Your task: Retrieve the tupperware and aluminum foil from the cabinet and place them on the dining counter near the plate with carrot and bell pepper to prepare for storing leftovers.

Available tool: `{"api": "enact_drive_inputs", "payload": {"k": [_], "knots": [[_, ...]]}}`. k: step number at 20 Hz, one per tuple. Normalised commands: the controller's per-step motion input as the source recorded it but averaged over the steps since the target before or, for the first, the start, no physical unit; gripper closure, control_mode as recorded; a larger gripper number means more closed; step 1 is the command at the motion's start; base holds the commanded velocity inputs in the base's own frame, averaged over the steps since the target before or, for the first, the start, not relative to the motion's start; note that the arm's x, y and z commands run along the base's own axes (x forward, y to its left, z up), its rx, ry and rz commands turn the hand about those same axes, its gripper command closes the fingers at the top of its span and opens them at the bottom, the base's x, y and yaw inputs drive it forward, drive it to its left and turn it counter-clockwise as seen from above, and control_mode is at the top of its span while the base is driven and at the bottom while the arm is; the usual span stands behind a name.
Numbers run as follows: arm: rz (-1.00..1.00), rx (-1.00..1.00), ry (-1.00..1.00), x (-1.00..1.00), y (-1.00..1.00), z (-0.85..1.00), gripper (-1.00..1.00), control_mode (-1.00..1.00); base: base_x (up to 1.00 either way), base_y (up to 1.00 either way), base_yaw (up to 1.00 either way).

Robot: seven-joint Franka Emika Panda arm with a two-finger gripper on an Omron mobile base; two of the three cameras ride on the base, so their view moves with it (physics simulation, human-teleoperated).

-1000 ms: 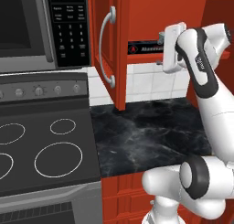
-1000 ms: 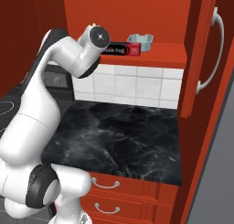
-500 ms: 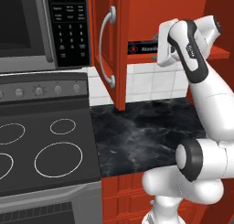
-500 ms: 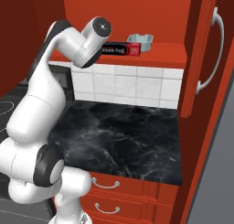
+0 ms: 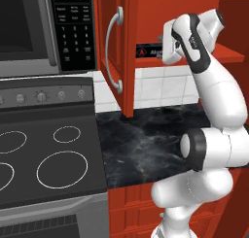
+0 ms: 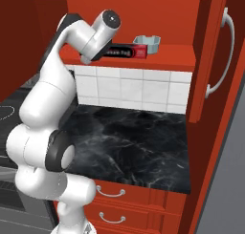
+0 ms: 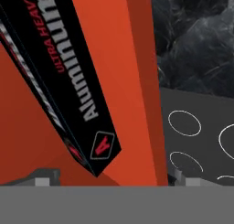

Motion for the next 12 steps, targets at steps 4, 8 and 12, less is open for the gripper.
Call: {"api": "enact_drive_inputs", "payload": {"k": [4, 8, 12], "knots": [[0.00, 0.04, 0.00, 0.43, 0.00, 0.00, -1.00, -1.00, 0.00, 0.00, 0.00], [0.02, 0.05, 0.01, 0.45, -0.03, 0.00, -1.00, -1.00, 0.00, 0.00, 0.00], [0.04, 0.01, 0.07, 0.46, -0.02, 0.00, -1.00, -1.00, 0.00, 0.00, 0.00]]}}
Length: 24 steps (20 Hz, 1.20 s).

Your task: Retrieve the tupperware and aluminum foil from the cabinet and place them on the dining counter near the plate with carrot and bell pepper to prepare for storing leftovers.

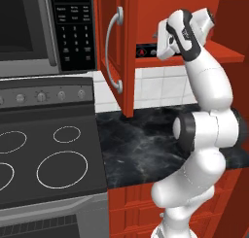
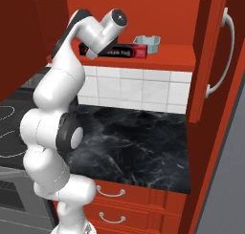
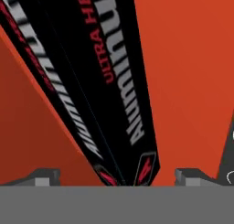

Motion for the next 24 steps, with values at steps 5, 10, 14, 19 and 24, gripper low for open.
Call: {"api": "enact_drive_inputs", "payload": {"k": [5, 10, 14, 19, 24], "knots": [[0.02, 0.00, 0.14, 0.27, 0.00, 0.00, -1.00, -1.00, 0.00, 0.00, 0.00], [0.03, 0.00, 0.14, 0.20, -0.01, 0.00, -1.00, -1.00, 0.00, 0.00, 0.00], [0.02, 0.00, 0.07, 0.11, -0.08, -0.03, -1.00, -1.00, 0.00, 0.00, 0.00], [0.03, 0.00, 0.02, 0.05, -0.05, -0.28, -1.00, -1.00, 0.00, 0.00, 0.00], [0.05, -0.02, 0.01, 0.05, -0.05, -0.40, -1.00, -1.00, 0.00, 0.00, 0.00]]}}
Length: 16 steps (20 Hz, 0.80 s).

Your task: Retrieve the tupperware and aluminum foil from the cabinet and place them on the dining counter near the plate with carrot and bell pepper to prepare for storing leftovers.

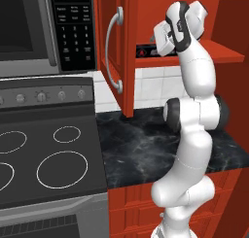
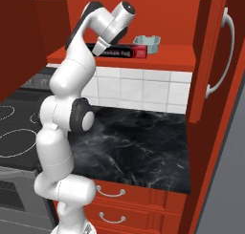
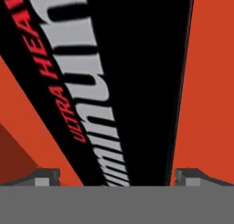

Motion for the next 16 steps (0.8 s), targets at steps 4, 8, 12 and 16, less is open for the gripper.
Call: {"api": "enact_drive_inputs", "payload": {"k": [4, 8, 12, 16], "knots": [[0.06, -0.04, 0.00, 0.04, -0.01, -0.44, -1.00, -1.00, 0.00, 0.00, 0.00], [0.07, -0.07, 0.03, 0.01, 0.00, -0.46, -1.00, -1.00, 0.00, 0.00, 0.00], [0.06, -0.09, 0.04, 0.00, 0.00, -0.46, -1.00, -1.00, 0.00, 0.00, 0.00], [0.04, -0.10, 0.02, 0.00, 0.00, -0.40, 1.00, -1.00, 0.00, 0.00, 0.00]]}}
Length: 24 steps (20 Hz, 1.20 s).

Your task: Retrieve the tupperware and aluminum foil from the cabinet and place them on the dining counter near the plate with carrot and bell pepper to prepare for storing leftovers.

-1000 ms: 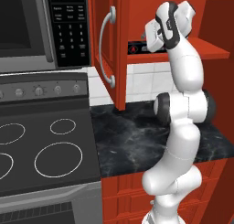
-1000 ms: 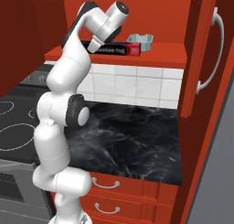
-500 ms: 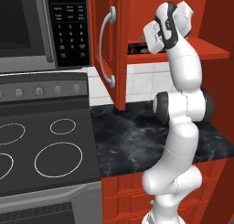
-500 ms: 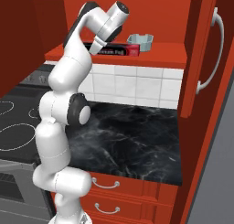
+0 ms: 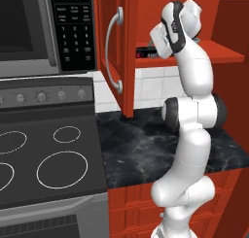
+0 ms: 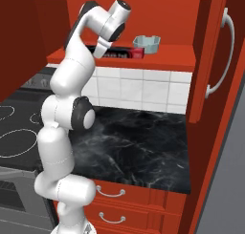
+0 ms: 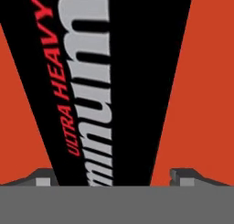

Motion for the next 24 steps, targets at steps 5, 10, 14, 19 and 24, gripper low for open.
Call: {"api": "enact_drive_inputs", "payload": {"k": [5, 10, 14, 19, 24], "knots": [[0.01, -0.02, -0.01, 0.06, 0.00, -0.13, 1.00, -1.00, 0.00, 0.00, 0.00], [-0.03, 0.00, -0.20, -0.33, -0.15, -0.17, 1.00, -1.00, 0.00, 0.00, 0.00], [-0.10, 0.02, -0.51, -0.98, -0.21, -0.13, 1.00, -1.00, 0.00, 0.00, 0.00], [-0.11, 0.05, -0.47, -1.00, -0.17, -0.01, 1.00, -1.00, 0.00, 0.00, 0.00], [-0.05, 0.01, -0.19, -1.00, -0.04, 0.00, 1.00, -1.00, 0.00, 0.00, 0.00]]}}
